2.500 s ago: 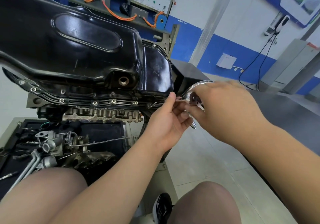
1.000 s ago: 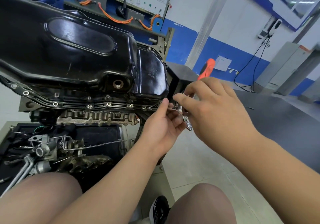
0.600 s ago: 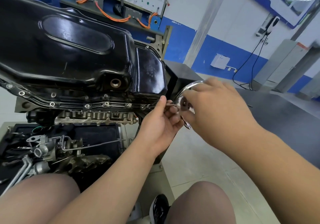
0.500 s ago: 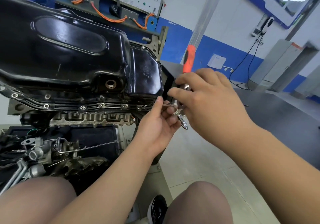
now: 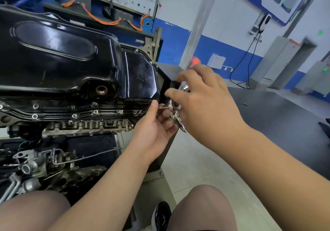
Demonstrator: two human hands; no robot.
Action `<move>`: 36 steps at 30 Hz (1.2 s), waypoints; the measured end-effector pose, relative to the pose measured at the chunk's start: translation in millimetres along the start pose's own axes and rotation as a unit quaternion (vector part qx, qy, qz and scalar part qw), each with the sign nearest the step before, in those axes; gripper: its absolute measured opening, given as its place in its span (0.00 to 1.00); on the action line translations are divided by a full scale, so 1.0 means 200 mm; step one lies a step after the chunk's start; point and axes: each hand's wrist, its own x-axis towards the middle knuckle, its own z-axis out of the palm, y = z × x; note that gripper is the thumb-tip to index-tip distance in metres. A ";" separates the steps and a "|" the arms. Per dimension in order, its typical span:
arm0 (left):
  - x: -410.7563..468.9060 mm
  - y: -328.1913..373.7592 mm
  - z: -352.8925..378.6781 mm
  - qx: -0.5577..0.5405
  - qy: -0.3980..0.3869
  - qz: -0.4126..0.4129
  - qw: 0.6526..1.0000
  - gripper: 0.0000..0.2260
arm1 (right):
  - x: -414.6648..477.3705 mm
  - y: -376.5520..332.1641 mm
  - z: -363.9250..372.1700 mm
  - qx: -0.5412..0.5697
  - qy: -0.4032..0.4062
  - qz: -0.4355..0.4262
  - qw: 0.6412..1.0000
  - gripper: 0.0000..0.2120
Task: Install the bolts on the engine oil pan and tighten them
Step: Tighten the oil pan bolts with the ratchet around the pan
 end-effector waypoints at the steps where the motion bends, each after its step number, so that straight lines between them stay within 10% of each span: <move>1: 0.00 0.00 0.00 0.001 0.001 0.002 1.000 0.13 | -0.01 0.00 0.02 0.016 0.020 -0.006 1.000 0.15; 11: -0.02 0.00 0.00 -0.040 -0.035 -0.040 0.998 0.14 | 0.02 -0.07 0.01 0.060 -0.130 0.147 0.979 0.29; 17: -0.01 -0.01 -0.01 -0.036 0.002 -0.018 0.999 0.11 | 0.03 0.02 -0.02 -0.037 -0.101 -0.034 0.994 0.09; 24: -0.02 0.00 -0.01 -0.047 -0.007 -0.047 0.998 0.19 | 0.02 -0.04 -0.03 0.011 -0.164 0.069 0.984 0.32; 33: -0.02 -0.01 0.00 -0.027 0.013 -0.041 0.999 0.12 | -0.01 -0.01 0.01 -0.007 -0.098 0.001 0.995 0.12; 36: -0.01 -0.02 -0.02 -0.014 -0.006 -0.043 0.999 0.15 | -0.02 -0.02 0.00 -0.001 -0.122 0.021 0.992 0.20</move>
